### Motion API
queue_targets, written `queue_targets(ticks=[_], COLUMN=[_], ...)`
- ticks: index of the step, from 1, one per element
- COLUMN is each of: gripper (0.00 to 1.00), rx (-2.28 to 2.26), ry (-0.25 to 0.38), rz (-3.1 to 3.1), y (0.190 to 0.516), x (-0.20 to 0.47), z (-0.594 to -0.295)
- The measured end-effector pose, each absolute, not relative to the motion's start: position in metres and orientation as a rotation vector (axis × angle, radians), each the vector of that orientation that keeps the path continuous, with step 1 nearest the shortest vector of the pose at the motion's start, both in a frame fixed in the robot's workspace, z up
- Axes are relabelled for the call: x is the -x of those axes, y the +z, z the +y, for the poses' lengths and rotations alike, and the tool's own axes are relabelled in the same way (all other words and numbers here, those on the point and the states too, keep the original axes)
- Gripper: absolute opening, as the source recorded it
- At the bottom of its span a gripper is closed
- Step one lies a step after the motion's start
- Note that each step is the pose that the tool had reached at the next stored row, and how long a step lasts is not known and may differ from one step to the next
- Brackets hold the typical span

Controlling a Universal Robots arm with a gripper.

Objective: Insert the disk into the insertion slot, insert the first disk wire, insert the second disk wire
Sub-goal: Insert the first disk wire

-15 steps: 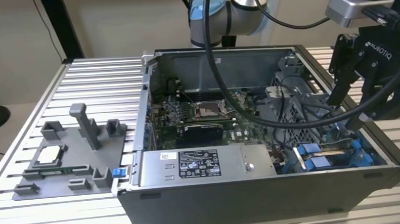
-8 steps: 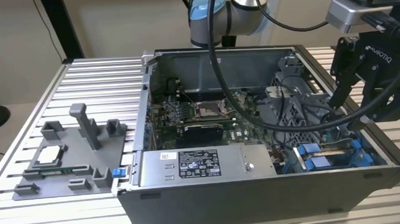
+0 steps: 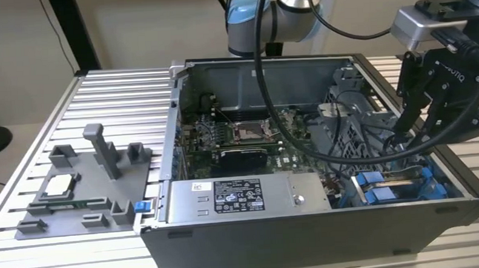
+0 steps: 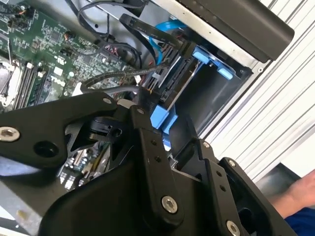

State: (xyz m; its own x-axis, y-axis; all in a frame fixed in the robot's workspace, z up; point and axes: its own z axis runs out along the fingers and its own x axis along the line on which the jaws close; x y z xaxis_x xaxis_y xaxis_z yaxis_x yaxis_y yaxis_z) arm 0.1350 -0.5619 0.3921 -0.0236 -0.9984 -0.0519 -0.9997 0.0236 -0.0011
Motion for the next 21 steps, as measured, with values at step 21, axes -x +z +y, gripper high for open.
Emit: queue_targets(ticks=[21], gripper=[1.0], rx=[2.136], ry=[0.131], rz=[2.179], y=[0.388], x=[-0.1355], z=[-0.5621])
